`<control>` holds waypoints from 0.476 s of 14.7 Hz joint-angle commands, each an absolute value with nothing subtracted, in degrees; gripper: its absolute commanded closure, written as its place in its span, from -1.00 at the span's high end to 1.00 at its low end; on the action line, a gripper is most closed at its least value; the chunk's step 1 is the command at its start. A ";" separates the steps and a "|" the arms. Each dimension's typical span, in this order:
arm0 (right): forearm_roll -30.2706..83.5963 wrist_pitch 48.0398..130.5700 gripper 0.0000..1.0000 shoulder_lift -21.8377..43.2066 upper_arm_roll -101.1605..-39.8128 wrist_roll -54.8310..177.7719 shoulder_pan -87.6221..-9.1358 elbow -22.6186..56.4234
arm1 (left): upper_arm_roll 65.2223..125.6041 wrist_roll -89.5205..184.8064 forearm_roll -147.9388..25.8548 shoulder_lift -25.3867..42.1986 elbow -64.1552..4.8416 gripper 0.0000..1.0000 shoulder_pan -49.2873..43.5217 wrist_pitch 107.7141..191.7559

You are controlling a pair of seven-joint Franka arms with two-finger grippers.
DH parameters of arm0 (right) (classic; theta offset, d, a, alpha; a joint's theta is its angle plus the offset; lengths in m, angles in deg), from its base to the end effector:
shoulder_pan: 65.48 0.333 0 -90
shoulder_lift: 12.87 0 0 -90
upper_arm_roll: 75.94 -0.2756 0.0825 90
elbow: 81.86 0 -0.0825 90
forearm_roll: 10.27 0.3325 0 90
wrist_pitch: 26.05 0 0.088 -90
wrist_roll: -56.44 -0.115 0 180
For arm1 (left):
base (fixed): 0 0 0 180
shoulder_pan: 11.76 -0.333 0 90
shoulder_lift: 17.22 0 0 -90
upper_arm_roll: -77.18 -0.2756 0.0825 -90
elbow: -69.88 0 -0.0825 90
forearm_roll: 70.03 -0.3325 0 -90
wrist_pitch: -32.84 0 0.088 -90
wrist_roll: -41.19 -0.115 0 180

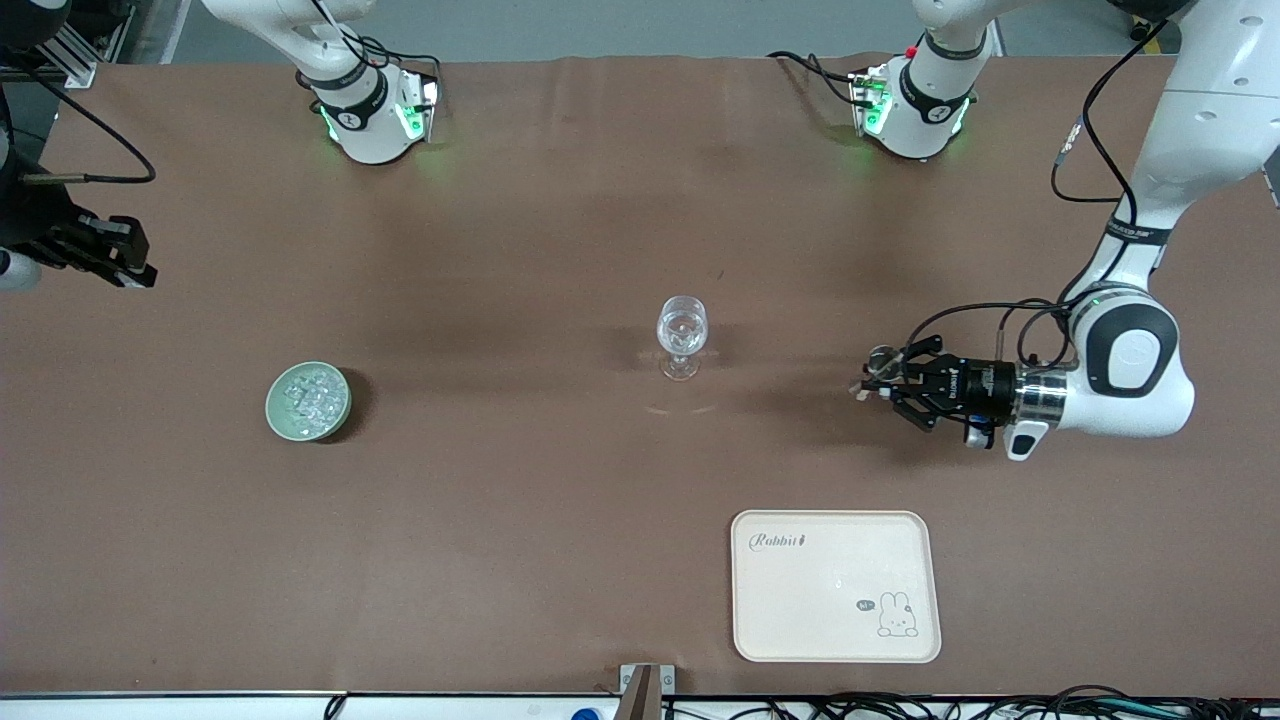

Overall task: Pour wine and add ice with both arms
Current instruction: 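Carry the metal jigger with the left gripper to the wine glass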

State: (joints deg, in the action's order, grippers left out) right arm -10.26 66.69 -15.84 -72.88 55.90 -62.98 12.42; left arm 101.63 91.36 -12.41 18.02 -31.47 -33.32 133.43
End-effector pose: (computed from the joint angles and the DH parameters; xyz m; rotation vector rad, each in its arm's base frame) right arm 0.4932 -0.0054 0.5746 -3.1383 0.0301 -0.0391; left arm 0.5579 -0.0911 0.2582 1.6013 1.3106 -1.2106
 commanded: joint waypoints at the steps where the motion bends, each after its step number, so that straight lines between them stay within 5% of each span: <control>1: -9.57 67.64 -0.96 -16.21 -73.21 56.88 -63.72 13.51 | 104.32 95.49 -11.24 13.82 -34.35 -0.96 -31.89 138.46; 7: -9.57 67.73 -0.96 -16.12 -73.21 56.88 -63.72 13.51 | 105.39 103.93 -11.32 7.23 -37.78 -0.97 -23.11 148.57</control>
State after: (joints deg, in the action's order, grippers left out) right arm -10.25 66.99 -15.47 -72.89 55.98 -63.03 12.49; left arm 105.61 101.68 -12.40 11.61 -34.45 -24.89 145.82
